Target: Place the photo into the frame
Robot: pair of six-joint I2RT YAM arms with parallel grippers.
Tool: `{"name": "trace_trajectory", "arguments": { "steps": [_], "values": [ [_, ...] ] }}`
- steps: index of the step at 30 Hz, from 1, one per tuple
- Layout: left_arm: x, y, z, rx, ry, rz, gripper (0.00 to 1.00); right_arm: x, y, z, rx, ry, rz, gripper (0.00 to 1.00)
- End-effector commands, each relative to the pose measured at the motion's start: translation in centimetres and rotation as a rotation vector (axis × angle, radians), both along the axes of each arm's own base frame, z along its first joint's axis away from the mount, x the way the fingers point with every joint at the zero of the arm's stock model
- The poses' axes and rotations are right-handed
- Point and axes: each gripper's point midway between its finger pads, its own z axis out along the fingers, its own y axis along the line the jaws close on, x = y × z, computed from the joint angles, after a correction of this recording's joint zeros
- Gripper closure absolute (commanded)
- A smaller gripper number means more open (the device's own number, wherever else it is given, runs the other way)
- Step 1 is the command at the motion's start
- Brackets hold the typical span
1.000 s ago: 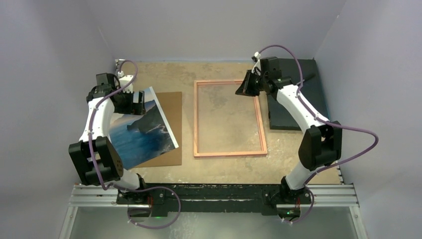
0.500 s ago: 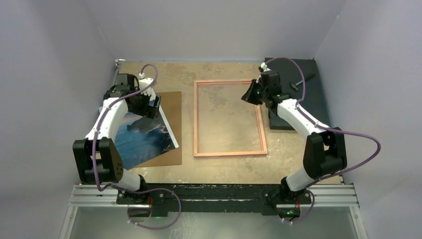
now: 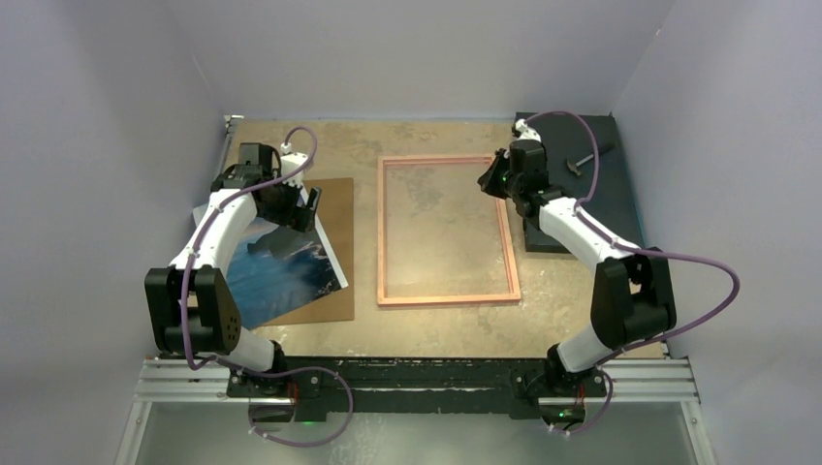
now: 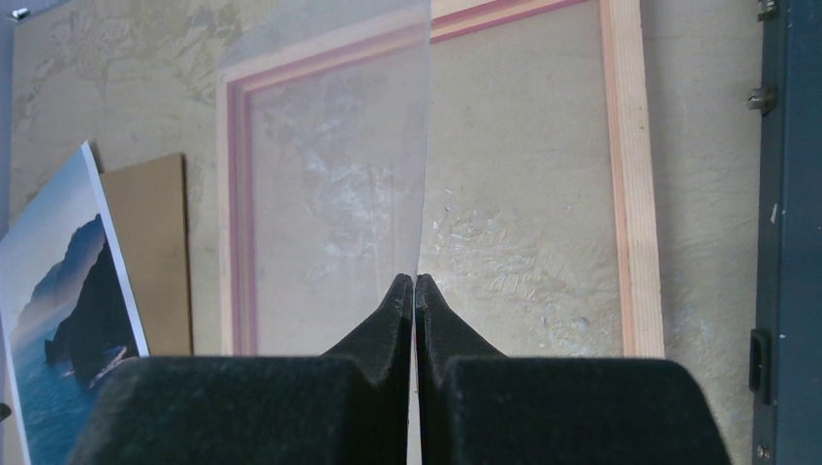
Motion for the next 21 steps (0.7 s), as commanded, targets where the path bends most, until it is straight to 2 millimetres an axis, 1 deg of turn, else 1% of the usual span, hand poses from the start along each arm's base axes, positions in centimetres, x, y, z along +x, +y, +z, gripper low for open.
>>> {"name": "trace_trajectory", "arguments": {
  "steps": [1, 4, 5, 9, 10, 11, 17, 21],
  "values": [
    [0.9, 0.1, 0.6, 0.012, -0.029, 0.004, 0.03, 1.5, -1.1, 1.7, -0.064, -0.063, -0.024, 1.00],
    [0.9, 0.1, 0.4, 0.011, -0.026, 0.001, 0.03, 1.5, -1.2, 1.3, -0.086, -0.037, -0.018, 1.00],
    [0.8, 0.1, 0.3, 0.009, -0.023, 0.002, 0.03, 1.3, -1.3, 1.0, -0.094, -0.014, -0.015, 1.00],
    [0.9, 0.0, 0.1, 0.003, -0.022, 0.005, 0.03, 0.9, -1.7, 0.7, -0.103, 0.028, -0.018, 1.00],
    [0.9, -0.8, 0.2, 0.001, -0.023, -0.016, 0.03, 0.8, -1.6, 0.6, -0.101, 0.037, -0.009, 1.00],
    [0.9, -1.1, 0.2, 0.001, -0.025, -0.022, 0.03, 0.6, -1.5, 0.5, -0.097, 0.043, 0.003, 1.00],
    [0.9, -1.9, 0.2, 0.005, -0.026, -0.040, 0.03, 0.4, -1.7, -0.2, -0.100, 0.080, 0.022, 1.00],
    [0.7, -2.0, -0.1, 0.018, -0.025, -0.041, 0.03, 0.4, -1.7, -0.4, -0.093, 0.093, 0.031, 1.00]
  ]
}}
